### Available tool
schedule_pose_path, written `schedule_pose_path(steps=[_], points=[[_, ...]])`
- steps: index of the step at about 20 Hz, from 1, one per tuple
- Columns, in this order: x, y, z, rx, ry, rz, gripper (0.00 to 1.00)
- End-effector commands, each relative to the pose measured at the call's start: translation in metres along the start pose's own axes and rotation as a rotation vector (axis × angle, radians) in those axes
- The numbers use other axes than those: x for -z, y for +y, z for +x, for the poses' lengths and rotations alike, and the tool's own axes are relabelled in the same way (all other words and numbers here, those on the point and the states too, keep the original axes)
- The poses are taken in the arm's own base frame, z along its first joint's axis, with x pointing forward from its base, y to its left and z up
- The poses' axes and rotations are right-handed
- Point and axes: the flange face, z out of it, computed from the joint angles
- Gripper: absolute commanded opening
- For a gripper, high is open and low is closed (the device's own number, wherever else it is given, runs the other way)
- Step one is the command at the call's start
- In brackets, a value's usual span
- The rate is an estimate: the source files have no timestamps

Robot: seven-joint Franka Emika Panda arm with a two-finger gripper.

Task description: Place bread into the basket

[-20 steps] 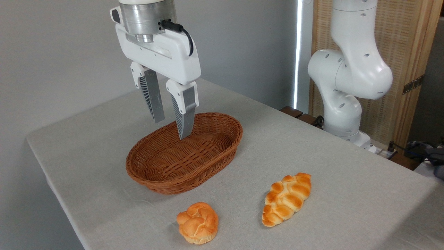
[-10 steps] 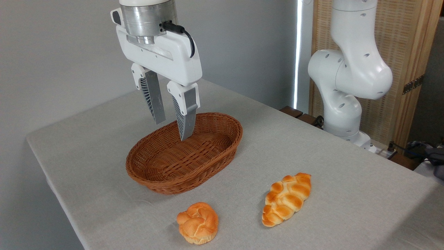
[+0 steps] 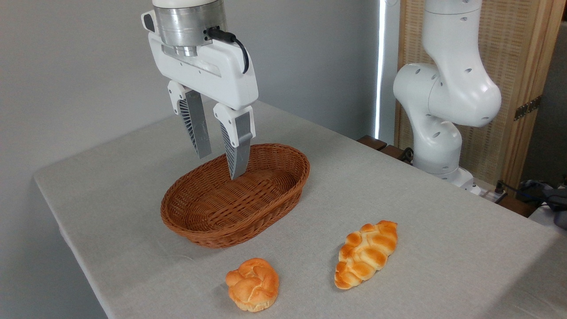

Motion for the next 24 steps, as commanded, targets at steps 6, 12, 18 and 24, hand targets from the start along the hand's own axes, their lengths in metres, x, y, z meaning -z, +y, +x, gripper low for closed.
schedule_pose_path(steps=[6,12,18,24], points=[[0.005,-0.002,-0.008,0.011,-0.007,-0.003,1.00],[-0.008,0.023,-0.040,-0.056,0.004,0.015,1.00],[-0.013,0.015,-0.077,-0.119,0.022,0.024,1.00],[-0.057,-0.005,-0.073,-0.138,0.037,0.160,1.00]])
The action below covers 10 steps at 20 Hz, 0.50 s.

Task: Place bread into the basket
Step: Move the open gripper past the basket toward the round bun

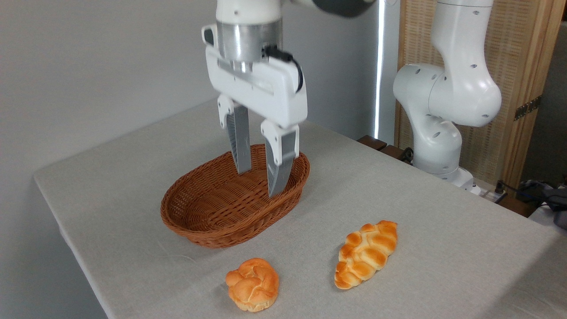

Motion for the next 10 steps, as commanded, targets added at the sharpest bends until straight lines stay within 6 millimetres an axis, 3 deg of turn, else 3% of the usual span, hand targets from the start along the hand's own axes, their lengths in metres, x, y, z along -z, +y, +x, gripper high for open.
schedule_pose_path(steps=[1,4,10], points=[[-0.026,-0.006,0.000,-0.039,0.002,0.084,1.00],[-0.057,-0.009,0.003,-0.046,0.035,0.124,1.00],[-0.091,-0.017,0.006,-0.099,-0.019,0.170,1.00]])
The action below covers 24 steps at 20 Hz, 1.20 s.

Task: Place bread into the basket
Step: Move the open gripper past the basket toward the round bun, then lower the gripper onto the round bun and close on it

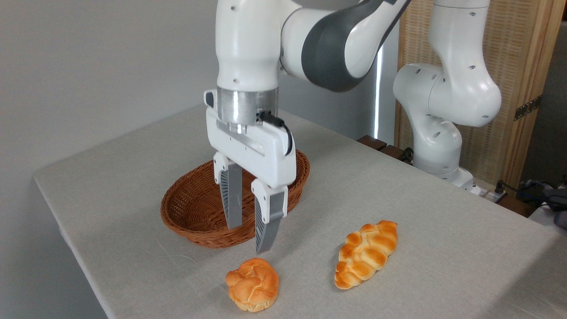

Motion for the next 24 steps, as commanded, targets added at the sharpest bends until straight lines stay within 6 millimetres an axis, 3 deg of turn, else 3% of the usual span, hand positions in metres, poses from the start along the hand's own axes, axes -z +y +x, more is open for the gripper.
schedule_pose_path(steps=[1,11,17,21,22,24], points=[[-0.013,-0.002,-0.002,-0.080,-0.064,0.049,1.00],[-0.061,-0.005,0.006,-0.103,-0.071,0.047,1.00],[-0.078,-0.002,0.004,-0.196,-0.131,0.080,1.00],[-0.079,-0.002,0.003,-0.201,-0.134,0.083,1.00],[-0.079,-0.002,0.003,-0.201,-0.134,0.083,0.94],[-0.079,-0.001,0.003,-0.198,-0.133,0.080,0.62]])
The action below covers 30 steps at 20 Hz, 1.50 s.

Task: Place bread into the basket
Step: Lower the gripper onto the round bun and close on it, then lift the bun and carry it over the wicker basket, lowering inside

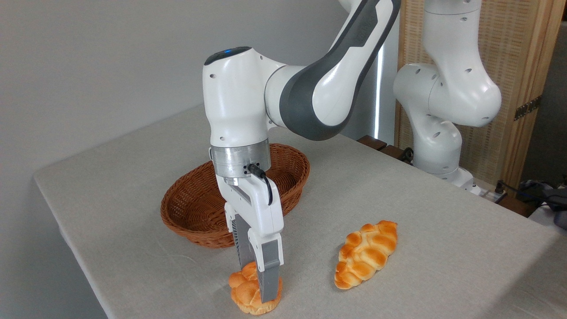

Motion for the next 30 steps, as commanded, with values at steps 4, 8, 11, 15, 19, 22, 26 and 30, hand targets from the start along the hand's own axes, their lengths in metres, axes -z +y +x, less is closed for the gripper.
schedule_pose_path(steps=[4,8,11,15,19,22,26,30], points=[[0.001,0.001,-0.002,-0.021,0.009,0.018,0.50],[0.001,0.001,-0.002,-0.022,0.009,0.018,0.50],[0.001,0.001,-0.002,-0.021,0.009,0.018,0.51],[0.002,0.001,-0.002,-0.009,0.014,0.016,0.51],[0.012,-0.002,-0.003,0.050,0.064,-0.011,0.51],[0.028,-0.006,-0.002,0.092,0.100,-0.010,0.51],[0.072,-0.030,-0.001,0.150,0.115,-0.062,0.51],[0.107,-0.034,0.000,0.195,0.115,-0.191,0.51]])
